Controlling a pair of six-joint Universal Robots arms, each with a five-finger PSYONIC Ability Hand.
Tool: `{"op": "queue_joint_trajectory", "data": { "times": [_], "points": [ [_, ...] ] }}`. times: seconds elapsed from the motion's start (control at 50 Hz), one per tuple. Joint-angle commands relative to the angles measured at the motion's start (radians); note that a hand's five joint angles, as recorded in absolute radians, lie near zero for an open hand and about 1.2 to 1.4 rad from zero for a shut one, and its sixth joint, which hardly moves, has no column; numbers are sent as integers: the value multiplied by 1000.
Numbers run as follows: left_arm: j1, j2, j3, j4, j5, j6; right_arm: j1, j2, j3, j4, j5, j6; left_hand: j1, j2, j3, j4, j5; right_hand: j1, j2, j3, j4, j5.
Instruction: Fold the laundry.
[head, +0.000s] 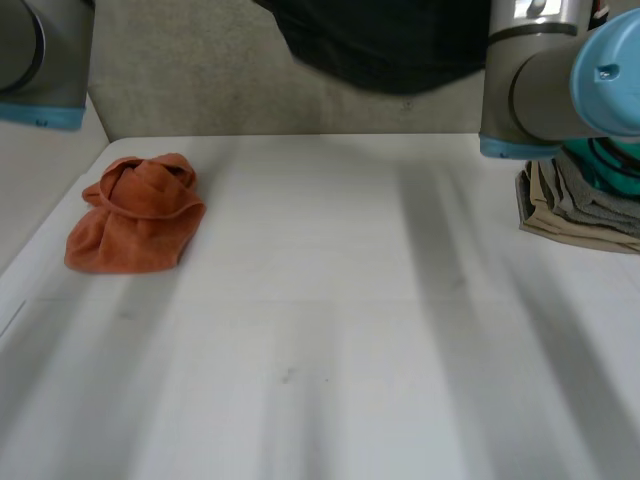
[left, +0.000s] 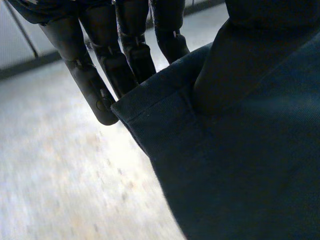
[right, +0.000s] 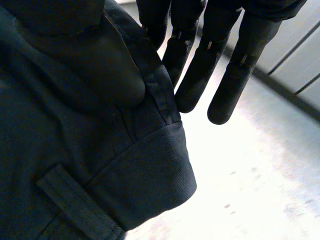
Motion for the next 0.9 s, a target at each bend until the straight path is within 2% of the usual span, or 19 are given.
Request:
{"op": "queue_joint_trajectory", "data": {
  "times": [0.02, 0.22, 0.36, 0.46, 0.52, 0.54, 0.6, 0.66, 0.7, 0.72, 0.74, 0.76, 0.82, 0.84, 0.9],
  "points": [
    [12, 32, -238, -77, -1, -30, 2, 67, 11, 182, -59, 11, 236, 199, 206, 196, 233, 251, 222, 206, 198, 201],
    [1, -58, -545, -85, 106, 0, 4, 159, 233, 349, -139, -44, 236, 199, 206, 196, 233, 251, 222, 206, 198, 201],
    [12, -110, -697, -201, 109, 144, 11, 160, 388, 464, -193, -159, 236, 199, 206, 196, 233, 251, 222, 206, 198, 201],
    [24, -26, -788, -405, 106, 254, 18, 90, 455, 629, -196, -214, 236, 199, 206, 196, 233, 251, 222, 206, 198, 201],
    [30, 57, -841, -525, 109, 309, 21, 15, 504, 792, -193, -271, 236, 199, 206, 196, 233, 251, 222, 206, 198, 201],
    [32, 78, -852, -548, 111, 319, 21, 15, 505, 792, -193, -271, 236, 199, 206, 196, 233, 251, 222, 206, 198, 201],
    [29, 166, -894, -657, 120, 372, 24, -57, 564, 968, -172, -337, 236, 199, 206, 196, 233, 251, 222, 206, 198, 201],
    [24, 246, -935, -803, 128, 432, 19, -106, 649, 1160, -113, -398, 236, 199, 206, 196, 233, 251, 222, 206, 198, 201],
    [17, 298, -963, -965, 122, 499, 19, -133, 714, 1286, -67, -433, 236, 199, 206, 196, 233, 251, 222, 206, 198, 201],
    [14, 313, -969, -1034, 120, 519, 18, -163, 789, 1400, -31, -467, 236, 199, 206, 196, 233, 251, 222, 206, 198, 201],
    [12, 325, -973, -1094, 119, 542, 16, -182, 822, 1433, -26, -485, 236, 199, 206, 196, 233, 251, 222, 206, 198, 201],
    [11, 347, -984, -1217, 114, 588, 12, -200, 849, 1434, -33, -505, 236, 199, 206, 196, 233, 251, 222, 206, 198, 201],
    [6, 359, -990, -1367, 117, 641, 1, -260, 919, 1349, -81, -571, 236, 199, 206, 196, 233, 251, 222, 206, 198, 201],
    [6, 362, -984, -1393, 117, 667, -2, -272, 931, 1329, -86, -582, 236, 199, 206, 196, 233, 251, 222, 206, 198, 201],
    [1, 358, -967, -1346, 119, 676, -21, -303, 939, 1288, -84, -581, 236, 199, 206, 196, 233, 251, 222, 206, 198, 201]
  ]
}}
